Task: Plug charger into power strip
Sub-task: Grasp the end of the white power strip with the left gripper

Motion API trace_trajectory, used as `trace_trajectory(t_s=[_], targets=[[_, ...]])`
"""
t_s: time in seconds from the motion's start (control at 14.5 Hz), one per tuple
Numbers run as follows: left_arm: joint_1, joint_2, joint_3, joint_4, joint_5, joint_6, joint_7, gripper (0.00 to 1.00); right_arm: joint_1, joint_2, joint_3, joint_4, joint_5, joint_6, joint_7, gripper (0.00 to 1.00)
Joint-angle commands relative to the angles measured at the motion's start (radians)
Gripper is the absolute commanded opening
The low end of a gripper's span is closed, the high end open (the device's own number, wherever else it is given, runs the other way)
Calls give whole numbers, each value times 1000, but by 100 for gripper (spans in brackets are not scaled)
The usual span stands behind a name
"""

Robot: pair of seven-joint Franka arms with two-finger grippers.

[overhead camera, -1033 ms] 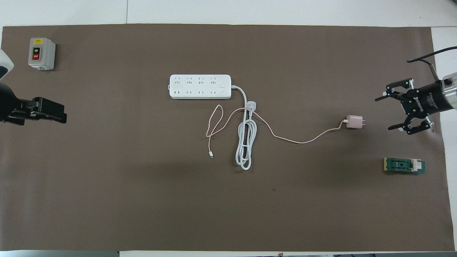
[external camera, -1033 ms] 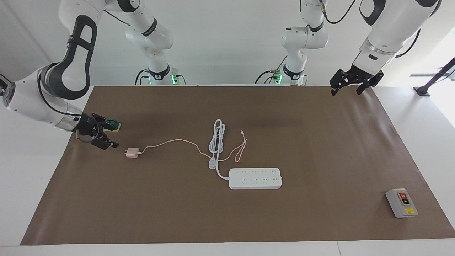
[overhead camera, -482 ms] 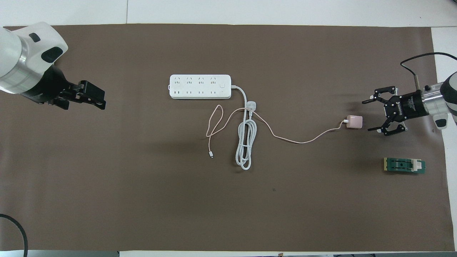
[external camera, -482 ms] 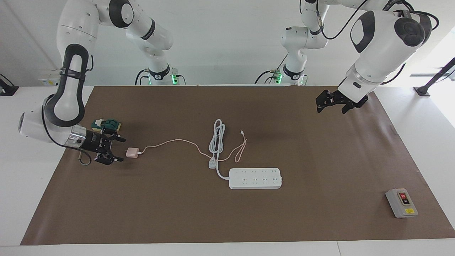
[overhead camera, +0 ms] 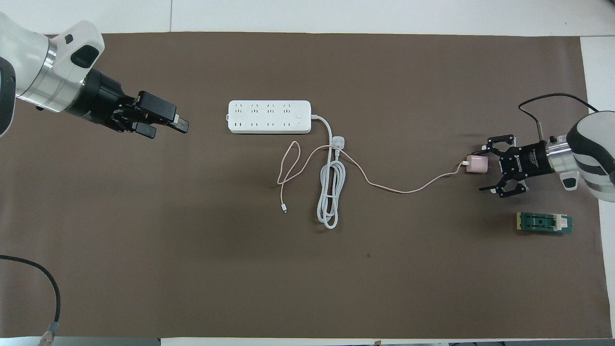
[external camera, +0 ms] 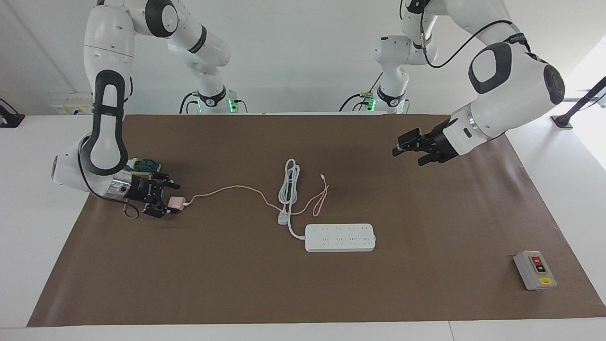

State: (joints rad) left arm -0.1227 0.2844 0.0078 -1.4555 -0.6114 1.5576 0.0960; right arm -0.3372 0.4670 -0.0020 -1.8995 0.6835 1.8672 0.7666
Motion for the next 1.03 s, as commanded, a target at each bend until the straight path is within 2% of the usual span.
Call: trace_trajectory(t_s=[0.0, 0.14, 0.41, 0.62, 0.76, 0.83, 0.96], targets=[[-6, 48, 1, -29, -241, 74, 70, 100, -6, -25, 7, -27, 24, 29, -24, 100], [-14, 61, 3, -72, -429, 94, 120, 100, -8, -25, 7, -32, 59, 47, -29, 99], [-46, 111, 3, -152, -713, 107, 270, 100, -11, -30, 7, -65, 89, 84, -72, 99], [-78, 142, 4, -212, -844, 107, 390, 100, -11, -30, 7, -76, 90, 98, -87, 94], [-101, 165, 4, -241, -908, 116, 476, 100, -14, -34, 7, -81, 91, 99, -101, 84], [-107, 168, 4, -256, -938, 131, 499, 100, -14, -34, 7, -81, 90, 101, -102, 74], [-123, 173, 4, -305, -1008, 137, 524, 100, -14, -34, 7, -82, 91, 105, -102, 44]])
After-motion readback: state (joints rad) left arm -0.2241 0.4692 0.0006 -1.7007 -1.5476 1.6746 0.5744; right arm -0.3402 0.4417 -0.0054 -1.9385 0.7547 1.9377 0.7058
